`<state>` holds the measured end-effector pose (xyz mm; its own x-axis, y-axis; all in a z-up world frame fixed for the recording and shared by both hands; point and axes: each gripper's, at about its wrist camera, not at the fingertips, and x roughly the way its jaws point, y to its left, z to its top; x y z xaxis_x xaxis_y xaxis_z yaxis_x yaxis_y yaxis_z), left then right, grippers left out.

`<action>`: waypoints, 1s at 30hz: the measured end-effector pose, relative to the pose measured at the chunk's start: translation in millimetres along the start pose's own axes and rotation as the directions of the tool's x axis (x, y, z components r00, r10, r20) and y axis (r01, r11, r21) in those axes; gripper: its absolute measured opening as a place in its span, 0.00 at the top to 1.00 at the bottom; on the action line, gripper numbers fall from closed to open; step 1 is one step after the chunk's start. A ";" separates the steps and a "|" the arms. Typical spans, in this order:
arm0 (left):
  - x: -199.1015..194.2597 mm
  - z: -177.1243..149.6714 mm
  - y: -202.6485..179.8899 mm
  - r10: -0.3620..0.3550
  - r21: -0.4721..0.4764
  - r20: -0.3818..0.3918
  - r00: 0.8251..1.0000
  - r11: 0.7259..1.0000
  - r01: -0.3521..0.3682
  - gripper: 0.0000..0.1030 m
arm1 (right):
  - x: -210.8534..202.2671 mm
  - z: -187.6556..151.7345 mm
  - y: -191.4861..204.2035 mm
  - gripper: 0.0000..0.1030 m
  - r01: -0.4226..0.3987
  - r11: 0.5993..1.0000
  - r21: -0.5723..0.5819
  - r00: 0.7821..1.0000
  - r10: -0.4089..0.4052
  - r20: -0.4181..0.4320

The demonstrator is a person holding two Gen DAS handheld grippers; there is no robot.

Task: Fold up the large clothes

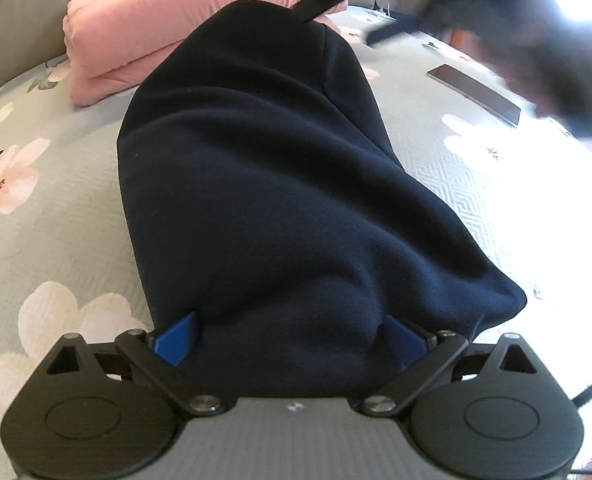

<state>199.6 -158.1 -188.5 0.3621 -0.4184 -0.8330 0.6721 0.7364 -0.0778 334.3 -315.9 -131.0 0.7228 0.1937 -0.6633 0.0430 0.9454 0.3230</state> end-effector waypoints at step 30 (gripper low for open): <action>10.1 -0.6 7.4 -0.057 0.021 0.004 0.998 0.998 0.057 0.03 | 61.1 40.0 -10.5 0.08 0.084 0.995 -0.056 0.996 -0.085 -0.025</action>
<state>207.8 -156.5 -197.9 0.3258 -0.4622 -0.8248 0.7049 0.7001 -0.1139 405.6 -324.4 -147.9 0.6993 0.1188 -0.7049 0.0651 0.9714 0.2283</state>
